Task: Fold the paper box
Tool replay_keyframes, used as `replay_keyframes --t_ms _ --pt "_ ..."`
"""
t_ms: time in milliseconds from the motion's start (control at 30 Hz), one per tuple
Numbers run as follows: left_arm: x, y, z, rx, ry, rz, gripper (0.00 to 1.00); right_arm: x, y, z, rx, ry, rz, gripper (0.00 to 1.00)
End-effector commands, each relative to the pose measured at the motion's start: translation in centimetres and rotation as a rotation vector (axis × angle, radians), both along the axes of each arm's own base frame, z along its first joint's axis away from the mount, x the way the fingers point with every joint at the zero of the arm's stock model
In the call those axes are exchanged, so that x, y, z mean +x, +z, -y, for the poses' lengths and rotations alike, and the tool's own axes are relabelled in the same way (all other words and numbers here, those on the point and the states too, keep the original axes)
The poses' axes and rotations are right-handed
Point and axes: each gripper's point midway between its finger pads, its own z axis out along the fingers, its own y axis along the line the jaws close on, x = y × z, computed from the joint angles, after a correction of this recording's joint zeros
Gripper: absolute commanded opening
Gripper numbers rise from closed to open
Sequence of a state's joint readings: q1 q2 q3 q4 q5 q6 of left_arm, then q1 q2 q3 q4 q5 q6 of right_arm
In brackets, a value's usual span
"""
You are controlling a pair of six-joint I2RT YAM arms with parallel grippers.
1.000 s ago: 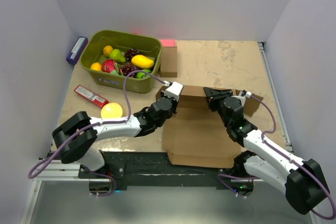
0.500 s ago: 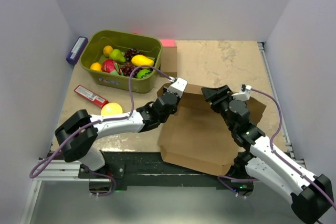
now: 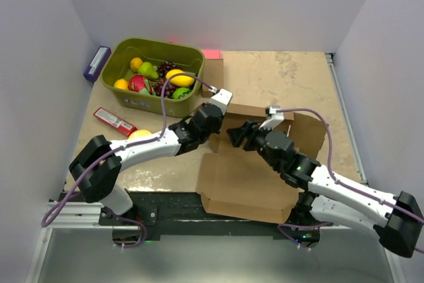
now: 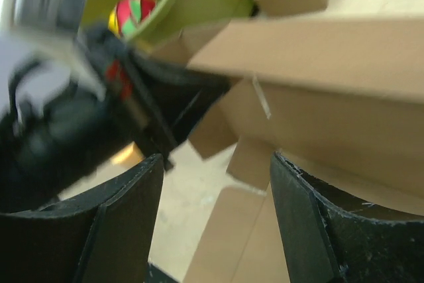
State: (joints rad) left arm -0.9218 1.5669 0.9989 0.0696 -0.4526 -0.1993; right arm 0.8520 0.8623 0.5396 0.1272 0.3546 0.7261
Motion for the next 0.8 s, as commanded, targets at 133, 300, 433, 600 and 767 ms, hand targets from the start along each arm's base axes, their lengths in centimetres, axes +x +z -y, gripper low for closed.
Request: replay_keyframes --t_ms 133,300,433,600,767 --pt "-0.3 -2.2 -1.3 0.046 -0.024 -0.121 0.0 -1.3 -0.9 -2.6 -0.102 -0.07 0.061 0.65" --pt "-0.7 -2.8 -1.1 0.029 -0.046 -0.136 0.0 -2.8 -5.1 -4.9 -0.233 -0.141 0.084 0.64" --pt "-0.9 -2.6 -0.9 0.016 -0.064 -0.137 0.0 -2.9 -7.4 -7.1 -0.217 -0.147 0.084 0.64" --pt "-1.1 -3.0 -0.8 0.023 -0.092 -0.147 0.0 -2.2 -9.9 -8.0 -0.273 -0.204 0.072 0.64" --pt "-1.2 -3.0 -0.6 0.021 -0.111 -0.151 0.0 -1.5 -11.5 -9.0 -0.335 -0.22 0.088 0.64"
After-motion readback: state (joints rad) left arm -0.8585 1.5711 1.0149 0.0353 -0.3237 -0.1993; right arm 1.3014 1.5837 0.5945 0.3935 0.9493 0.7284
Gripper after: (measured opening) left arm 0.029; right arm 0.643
